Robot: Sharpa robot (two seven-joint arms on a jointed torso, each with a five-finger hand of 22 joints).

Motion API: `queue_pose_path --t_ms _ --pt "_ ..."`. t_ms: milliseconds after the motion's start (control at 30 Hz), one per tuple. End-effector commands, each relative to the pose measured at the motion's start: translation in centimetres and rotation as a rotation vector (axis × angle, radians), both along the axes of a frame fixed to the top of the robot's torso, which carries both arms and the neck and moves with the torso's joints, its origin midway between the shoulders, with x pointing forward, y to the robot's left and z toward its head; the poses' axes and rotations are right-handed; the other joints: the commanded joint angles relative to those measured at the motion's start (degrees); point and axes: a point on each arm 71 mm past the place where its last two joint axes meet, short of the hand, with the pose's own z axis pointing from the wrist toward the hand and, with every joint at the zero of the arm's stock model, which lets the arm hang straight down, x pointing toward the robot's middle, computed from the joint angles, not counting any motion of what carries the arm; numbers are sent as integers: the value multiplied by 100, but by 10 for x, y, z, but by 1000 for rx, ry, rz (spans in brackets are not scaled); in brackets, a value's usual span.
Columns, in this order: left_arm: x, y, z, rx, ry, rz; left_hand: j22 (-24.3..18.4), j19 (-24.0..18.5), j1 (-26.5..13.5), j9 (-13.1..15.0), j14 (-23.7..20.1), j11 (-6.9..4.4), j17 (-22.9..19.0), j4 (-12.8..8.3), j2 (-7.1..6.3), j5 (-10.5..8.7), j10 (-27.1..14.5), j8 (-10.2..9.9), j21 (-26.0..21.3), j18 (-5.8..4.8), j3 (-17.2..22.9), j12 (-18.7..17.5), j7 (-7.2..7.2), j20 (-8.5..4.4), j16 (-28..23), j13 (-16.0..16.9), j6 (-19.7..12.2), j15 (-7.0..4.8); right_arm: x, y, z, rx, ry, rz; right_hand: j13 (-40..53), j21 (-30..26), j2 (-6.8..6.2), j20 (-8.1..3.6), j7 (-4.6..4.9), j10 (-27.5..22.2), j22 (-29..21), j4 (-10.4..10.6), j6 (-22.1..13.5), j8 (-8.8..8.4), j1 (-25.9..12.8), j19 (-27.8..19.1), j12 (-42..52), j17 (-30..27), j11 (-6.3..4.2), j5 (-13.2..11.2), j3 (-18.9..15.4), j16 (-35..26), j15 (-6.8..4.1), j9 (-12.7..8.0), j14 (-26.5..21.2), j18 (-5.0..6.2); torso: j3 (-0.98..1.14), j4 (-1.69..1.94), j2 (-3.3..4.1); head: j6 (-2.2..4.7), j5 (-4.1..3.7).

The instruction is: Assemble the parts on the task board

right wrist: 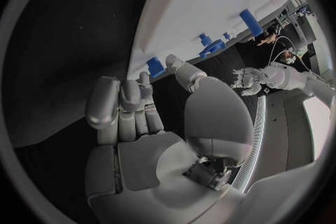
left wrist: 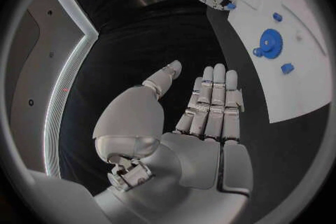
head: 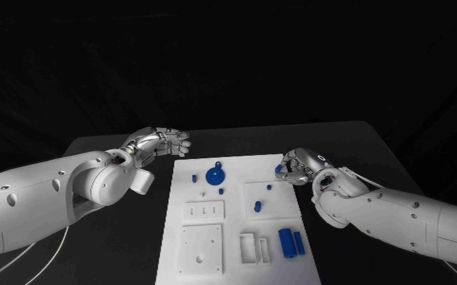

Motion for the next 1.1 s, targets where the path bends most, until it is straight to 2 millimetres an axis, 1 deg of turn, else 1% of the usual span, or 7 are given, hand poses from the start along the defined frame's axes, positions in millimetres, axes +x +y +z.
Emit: queue_pose_path --t_ms 33,200,400,800,967,1100 --pt "-1 -2 1 -4 -4 -22 80 -47 -40 10 14 23 10 -27 10 37 -7 -29 23 89 18 -25 149 -1 -23 -6 -20 13 1 0 0 -2 -11 -3 8 19 -4 -111 3 1 4 45 58 38 -40 143 -36 8 -42 -34 5 -30 -47 12 8 1132 2 -5 3 -17 15" --pt "-1 -2 1 -3 -5 -23 80 -47 -41 10 14 23 11 -27 10 36 -6 -29 24 89 19 -25 149 -1 -24 -6 -20 13 1 4 0 2 -12 7 30 27 15 -127 -19 19 12 55 116 69 16 147 -55 22 -63 -34 59 -43 -66 61 16 1128 2 -5 1 -24 16" --pt "-1 -2 1 -3 -5 -24 80 -48 -41 10 14 23 11 -28 9 36 -6 -29 24 89 19 -25 150 -1 -24 -6 -21 13 2 6 0 2 -12 10 55 36 27 -150 -46 39 20 43 175 102 133 148 -76 42 -89 -47 172 -55 -91 120 22 1124 8 -8 -1 -26 23" --pt "-1 -2 1 -2 -3 -24 80 -48 -42 10 14 23 12 -29 7 35 -6 -29 24 90 20 -26 150 -1 -24 -6 -22 13 3 7 0 -3 -13 16 100 66 207 -175 -88 72 48 -106 279 158 379 140 -105 80 -128 -47 373 -72 -127 220 25 1116 8 -8 0 -42 40" --pt "-1 -1 1 -2 -3 -24 80 -48 -43 10 14 23 12 -29 6 34 -6 -30 24 90 20 -26 150 -1 -25 -6 -23 13 4 7 -1 -3 -16 15 114 72 259 -177 -94 84 56 -146 297 162 410 135 -118 92 -135 -46 438 -78 -132 246 26 1116 7 -9 2 -48 39" --pt "-1 -1 1 -1 -2 -24 80 -49 -43 10 14 23 13 -30 5 34 -6 -30 24 90 20 -26 150 -1 -25 -6 -23 13 4 7 -1 -3 -20 12 117 72 268 -178 -95 87 57 -155 300 161 412 134 -122 95 -135 -47 455 -80 -133 252 26 1116 10 -12 1 -50 46"
